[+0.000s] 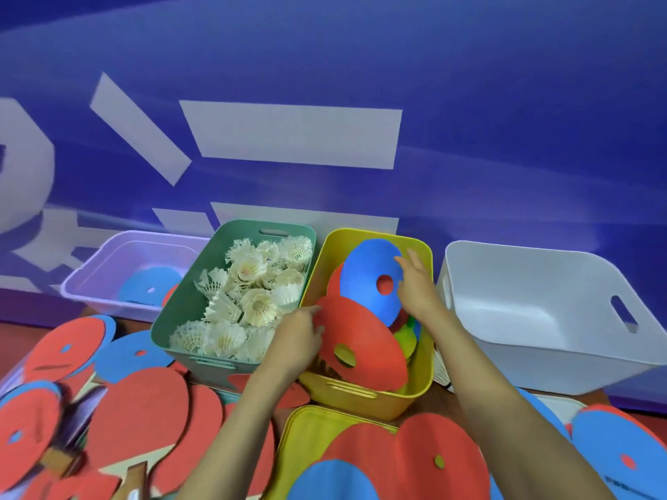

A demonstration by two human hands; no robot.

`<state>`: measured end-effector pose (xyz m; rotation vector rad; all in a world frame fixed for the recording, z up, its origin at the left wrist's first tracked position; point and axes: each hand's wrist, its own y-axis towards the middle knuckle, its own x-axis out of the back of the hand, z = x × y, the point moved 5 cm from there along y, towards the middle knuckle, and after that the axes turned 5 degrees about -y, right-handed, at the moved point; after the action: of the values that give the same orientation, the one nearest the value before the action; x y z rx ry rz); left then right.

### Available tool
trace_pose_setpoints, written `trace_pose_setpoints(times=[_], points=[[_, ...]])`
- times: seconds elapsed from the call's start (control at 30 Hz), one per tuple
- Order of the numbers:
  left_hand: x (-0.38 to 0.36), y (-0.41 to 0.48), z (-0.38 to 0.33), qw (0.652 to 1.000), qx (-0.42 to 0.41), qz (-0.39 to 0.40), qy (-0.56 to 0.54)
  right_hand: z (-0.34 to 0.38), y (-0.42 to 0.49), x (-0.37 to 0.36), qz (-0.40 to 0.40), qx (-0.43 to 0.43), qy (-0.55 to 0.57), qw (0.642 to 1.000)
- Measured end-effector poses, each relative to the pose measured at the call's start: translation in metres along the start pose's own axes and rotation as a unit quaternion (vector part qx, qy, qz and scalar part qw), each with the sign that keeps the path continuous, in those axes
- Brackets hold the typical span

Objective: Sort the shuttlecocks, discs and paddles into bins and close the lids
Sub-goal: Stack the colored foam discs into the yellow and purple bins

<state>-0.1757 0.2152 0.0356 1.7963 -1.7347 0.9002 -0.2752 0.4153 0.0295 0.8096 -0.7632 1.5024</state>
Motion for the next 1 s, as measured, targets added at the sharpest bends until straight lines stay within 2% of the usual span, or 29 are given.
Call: trace_pose_setpoints(times=[0.1, 0.3, 0.37, 0.47, 0.5, 0.57, 0.67, 0.73, 0.87, 1.0], points=[[-0.014, 0.011, -0.001, 0.999, -0.013, 0.045, -0.026, -0.006, 0.003, -0.003, -0.008, -0.006, -0.010, 1.000], [-0.037, 0.018, 0.001, 0.998, -0.040, 0.012, -0.043, -0.019, -0.026, 0.008, -0.033, 0.028, -0.008, 0.999], [-0.049, 0.019, 0.005, 0.998, -0.036, 0.044, -0.007, -0.021, -0.040, 0.017, -0.051, 0.042, 0.004, 0.998], [-0.062, 0.015, 0.006, 0.983, -0.010, 0.103, 0.150, -0.026, -0.068, 0.032, -0.083, 0.059, 0.017, 0.995], [-0.063, 0.011, 0.002, 0.978, -0.001, 0.093, 0.188, -0.029, -0.078, 0.036, -0.091, 0.065, 0.021, 0.994], [-0.060, 0.002, -0.017, 0.980, -0.023, 0.020, 0.195, -0.037, -0.099, 0.044, -0.099, 0.067, 0.028, 0.992], [-0.065, -0.016, -0.059, 0.985, -0.134, -0.090, 0.061, -0.062, -0.131, 0.059, -0.119, 0.052, 0.031, 0.991], [-0.083, -0.033, -0.093, 0.973, -0.207, -0.102, 0.003, -0.082, -0.154, 0.067, -0.133, 0.040, 0.039, 0.990], [-0.144, -0.074, -0.146, 0.955, -0.294, -0.033, -0.031, -0.134, -0.199, 0.075, -0.139, -0.003, 0.048, 0.989], [-0.218, -0.102, -0.151, 0.954, -0.288, 0.077, 0.017, -0.202, -0.234, 0.063, -0.079, -0.078, 0.020, 0.994]])
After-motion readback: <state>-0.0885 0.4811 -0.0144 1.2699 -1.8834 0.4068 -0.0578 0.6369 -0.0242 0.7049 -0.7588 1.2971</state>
